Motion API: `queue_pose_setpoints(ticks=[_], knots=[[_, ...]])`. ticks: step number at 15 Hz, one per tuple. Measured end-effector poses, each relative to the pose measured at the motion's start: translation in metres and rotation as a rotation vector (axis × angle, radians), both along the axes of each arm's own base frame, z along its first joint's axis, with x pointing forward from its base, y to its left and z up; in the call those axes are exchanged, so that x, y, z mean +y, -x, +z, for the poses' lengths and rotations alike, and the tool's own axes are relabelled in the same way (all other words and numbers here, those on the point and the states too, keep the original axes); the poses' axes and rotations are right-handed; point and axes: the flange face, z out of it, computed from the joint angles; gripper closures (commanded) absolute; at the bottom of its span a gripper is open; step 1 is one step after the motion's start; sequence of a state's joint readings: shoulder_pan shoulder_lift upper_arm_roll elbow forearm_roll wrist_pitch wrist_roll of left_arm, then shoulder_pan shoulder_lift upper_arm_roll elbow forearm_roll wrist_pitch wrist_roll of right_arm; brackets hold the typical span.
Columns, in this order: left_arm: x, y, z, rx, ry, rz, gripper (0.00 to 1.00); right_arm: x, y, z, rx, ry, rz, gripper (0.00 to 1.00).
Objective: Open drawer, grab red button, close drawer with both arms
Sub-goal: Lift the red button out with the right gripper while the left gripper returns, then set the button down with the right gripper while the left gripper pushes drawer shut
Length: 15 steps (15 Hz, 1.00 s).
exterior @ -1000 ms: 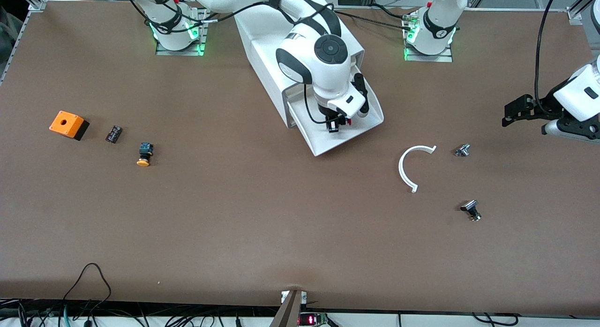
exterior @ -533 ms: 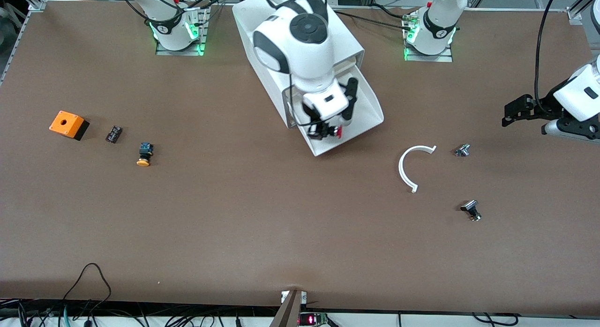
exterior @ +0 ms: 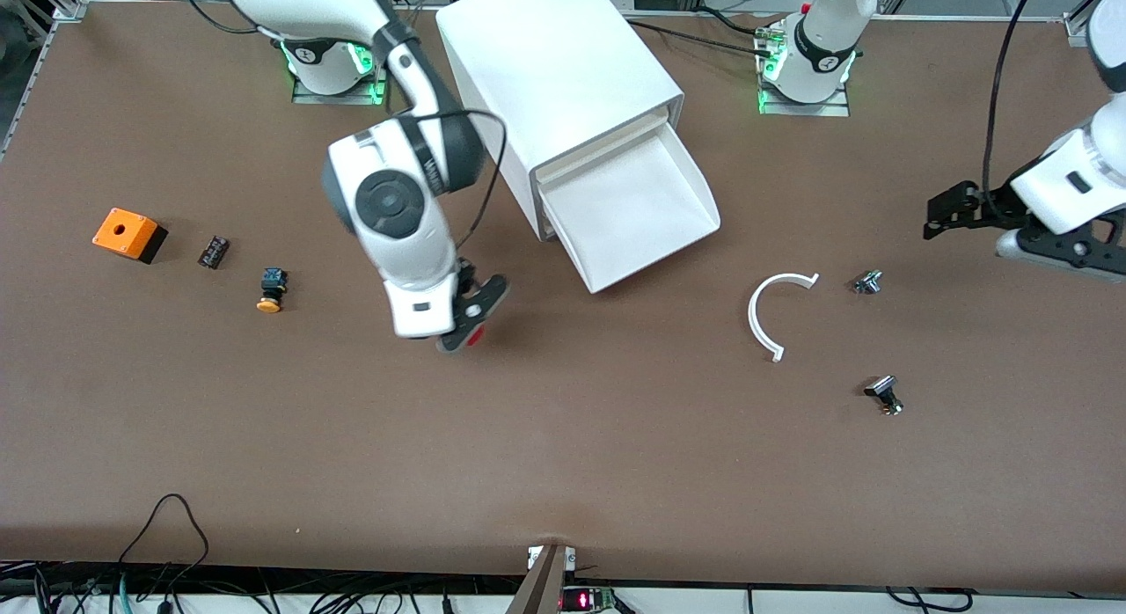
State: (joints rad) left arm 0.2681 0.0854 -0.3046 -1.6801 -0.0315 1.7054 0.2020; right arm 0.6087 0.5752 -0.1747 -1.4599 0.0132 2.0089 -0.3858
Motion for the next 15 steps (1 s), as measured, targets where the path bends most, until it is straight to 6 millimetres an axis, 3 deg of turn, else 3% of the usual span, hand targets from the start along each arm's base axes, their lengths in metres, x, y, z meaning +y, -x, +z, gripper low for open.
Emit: queue_pose_setpoints(ticks=[3,5,8,10,11,12,13,15], knots=[[-0.013,-0.012,-0.043,0.074,0.019,-0.027,0.00,-0.076,-0.012,-0.037,0.050,0.021,-0.114,0.74],[-0.029,-0.018,-0.056,0.071,0.023,-0.011,0.00,-0.110,-0.011,-0.067,0.054,0.020,-0.108,0.74],[-0.085,-0.025,-0.079,0.023,0.024,0.098,0.00,-0.133,0.008,-0.118,0.032,0.010,-0.042,0.74],[-0.130,-0.022,-0.112,-0.003,0.034,0.186,0.00,-0.145,0.028,-0.154,0.008,0.004,-0.025,0.74],[-0.150,-0.019,-0.132,-0.011,0.041,0.222,0.00,-0.150,0.039,-0.169,0.001,0.003,-0.015,0.63],[-0.166,-0.015,-0.153,-0.015,0.048,0.259,0.00,-0.152,0.044,-0.172,-0.024,-0.006,-0.003,0.24],[-0.180,-0.010,-0.173,-0.014,0.053,0.298,0.00,-0.153,0.047,-0.170,-0.030,-0.009,0.001,0.00],[-0.201,0.001,-0.202,0.000,0.055,0.368,0.00,-0.157,0.048,-0.171,-0.026,-0.009,-0.006,0.00]])
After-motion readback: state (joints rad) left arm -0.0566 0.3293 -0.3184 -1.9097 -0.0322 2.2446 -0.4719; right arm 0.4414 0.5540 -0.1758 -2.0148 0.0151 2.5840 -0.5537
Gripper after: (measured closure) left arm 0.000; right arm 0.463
